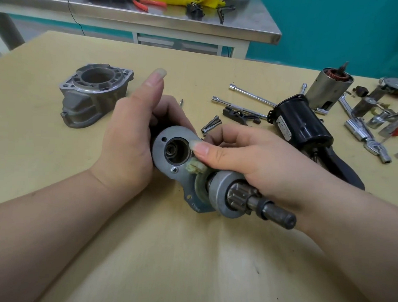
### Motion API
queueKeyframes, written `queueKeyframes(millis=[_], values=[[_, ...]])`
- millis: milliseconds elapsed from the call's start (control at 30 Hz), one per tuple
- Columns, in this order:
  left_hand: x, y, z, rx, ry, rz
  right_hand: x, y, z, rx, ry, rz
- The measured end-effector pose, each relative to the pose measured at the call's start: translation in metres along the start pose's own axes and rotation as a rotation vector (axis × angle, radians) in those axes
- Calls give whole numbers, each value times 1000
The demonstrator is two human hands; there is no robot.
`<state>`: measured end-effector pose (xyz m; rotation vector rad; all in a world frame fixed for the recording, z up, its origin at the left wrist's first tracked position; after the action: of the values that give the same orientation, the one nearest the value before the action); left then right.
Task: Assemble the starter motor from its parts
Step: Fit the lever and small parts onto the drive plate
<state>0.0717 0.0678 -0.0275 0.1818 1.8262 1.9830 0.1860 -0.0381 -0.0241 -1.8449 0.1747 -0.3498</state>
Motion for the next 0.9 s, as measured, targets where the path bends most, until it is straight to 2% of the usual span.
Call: queueKeyframes(millis=[200, 400, 667, 767, 900], values=[[2, 5, -3, 18, 28, -68, -8, -4, -4, 9, -61, -10], [0, 5, -5, 37, 24, -97, -8, -6, -3, 25, -38, 13], [-11, 3, 1, 86, -68, 11, 4, -15, 10, -18, -90, -113], [-18, 3, 0, 108, -140, 52, 3, -10, 7, -66, -147, -53], [-18, -2, -3, 141, -126, 10, 5, -5, 3, -51, -115, -50]])
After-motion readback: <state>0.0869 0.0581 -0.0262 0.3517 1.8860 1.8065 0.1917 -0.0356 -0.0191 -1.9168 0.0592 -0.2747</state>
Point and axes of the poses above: each hand's wrist, its own z-axis towards the middle knuckle, its own x-axis out of the back of the hand, y = z × x, the point moved 8 cm from there along z, towards the middle knuckle, and after that the axes turned 8 degrees about y, right-handed, at the moved point
